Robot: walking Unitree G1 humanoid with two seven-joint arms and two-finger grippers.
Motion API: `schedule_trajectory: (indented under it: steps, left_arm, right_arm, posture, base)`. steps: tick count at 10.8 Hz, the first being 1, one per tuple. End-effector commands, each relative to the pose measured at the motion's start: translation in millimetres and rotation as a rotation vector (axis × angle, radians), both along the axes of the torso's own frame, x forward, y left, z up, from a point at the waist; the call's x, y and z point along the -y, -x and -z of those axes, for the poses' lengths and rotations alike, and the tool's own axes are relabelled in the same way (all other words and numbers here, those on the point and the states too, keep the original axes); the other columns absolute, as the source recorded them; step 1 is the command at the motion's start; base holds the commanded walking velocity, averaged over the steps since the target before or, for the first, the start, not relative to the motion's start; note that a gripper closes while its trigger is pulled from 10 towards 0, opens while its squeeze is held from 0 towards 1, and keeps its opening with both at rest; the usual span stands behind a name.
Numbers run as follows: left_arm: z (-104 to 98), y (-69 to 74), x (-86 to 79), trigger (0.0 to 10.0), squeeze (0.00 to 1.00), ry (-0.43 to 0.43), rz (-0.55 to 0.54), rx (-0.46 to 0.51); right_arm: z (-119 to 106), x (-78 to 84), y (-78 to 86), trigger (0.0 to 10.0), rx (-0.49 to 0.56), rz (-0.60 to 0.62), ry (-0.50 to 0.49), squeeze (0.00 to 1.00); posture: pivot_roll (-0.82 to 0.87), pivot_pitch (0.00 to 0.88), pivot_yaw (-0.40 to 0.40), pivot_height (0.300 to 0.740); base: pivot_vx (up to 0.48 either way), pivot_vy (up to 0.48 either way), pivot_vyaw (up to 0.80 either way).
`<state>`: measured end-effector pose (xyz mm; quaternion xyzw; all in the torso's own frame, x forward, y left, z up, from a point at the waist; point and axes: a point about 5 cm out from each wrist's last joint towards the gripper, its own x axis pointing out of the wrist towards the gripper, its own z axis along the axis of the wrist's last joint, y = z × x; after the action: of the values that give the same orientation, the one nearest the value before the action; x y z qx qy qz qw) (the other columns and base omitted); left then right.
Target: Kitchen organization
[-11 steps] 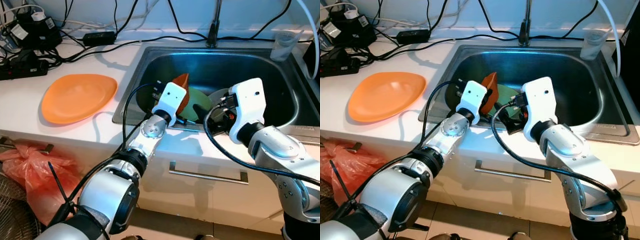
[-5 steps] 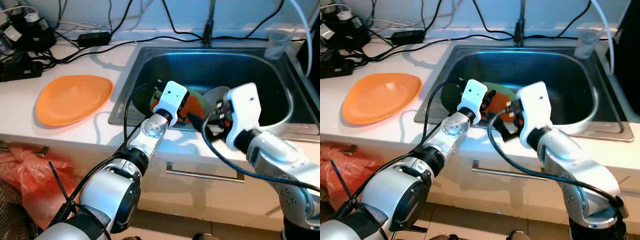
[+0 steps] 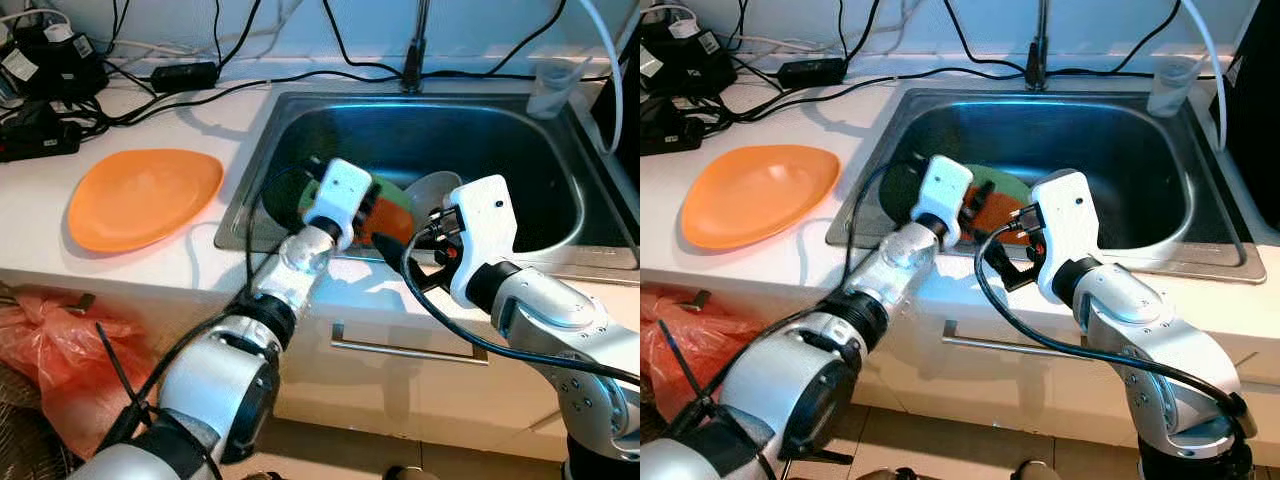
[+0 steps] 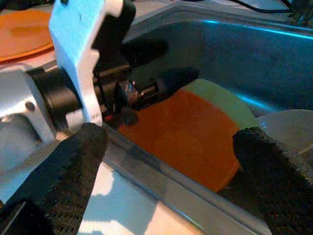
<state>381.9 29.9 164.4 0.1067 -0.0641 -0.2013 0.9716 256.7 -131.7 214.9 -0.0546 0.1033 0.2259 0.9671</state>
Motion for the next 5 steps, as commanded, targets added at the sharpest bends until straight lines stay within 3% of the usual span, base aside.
schedule_trajectory:
  steps: [1,3,5]
  left_arm:
    - [-15.6,-7.0,-8.7,10.0,1.00,-0.026,-0.069,0.073]
    - [-26.3,-14.1,-30.9,10.0,1.00,-0.106,-0.200,0.163]
    - [-26.3,-18.4,-55.2,10.0,1.00,-0.161,-0.308,0.179]
  right_arm:
    - [-0.8,-4.3,0.4,10.0,0.001,-0.031,-0.004,0.00]
    - [-0.1,-7.5,-3.0,10.0,0.003,-0.049,-0.012,0.00]
    - [0.1,-13.6,-9.0,10.0,0.011,-0.074,-0.028,0.00]
  posture:
    - [-0.26,0.096,0.086,0.740]
    - [-0.22,0.086,0.080,0.740]
    - [-0.18,0.071,0.069,0.740]
  base:
    - [0.000,0.000,0.00]
    - [0.000,0.000,0.00]
    - [0.000,0.000,0.00]
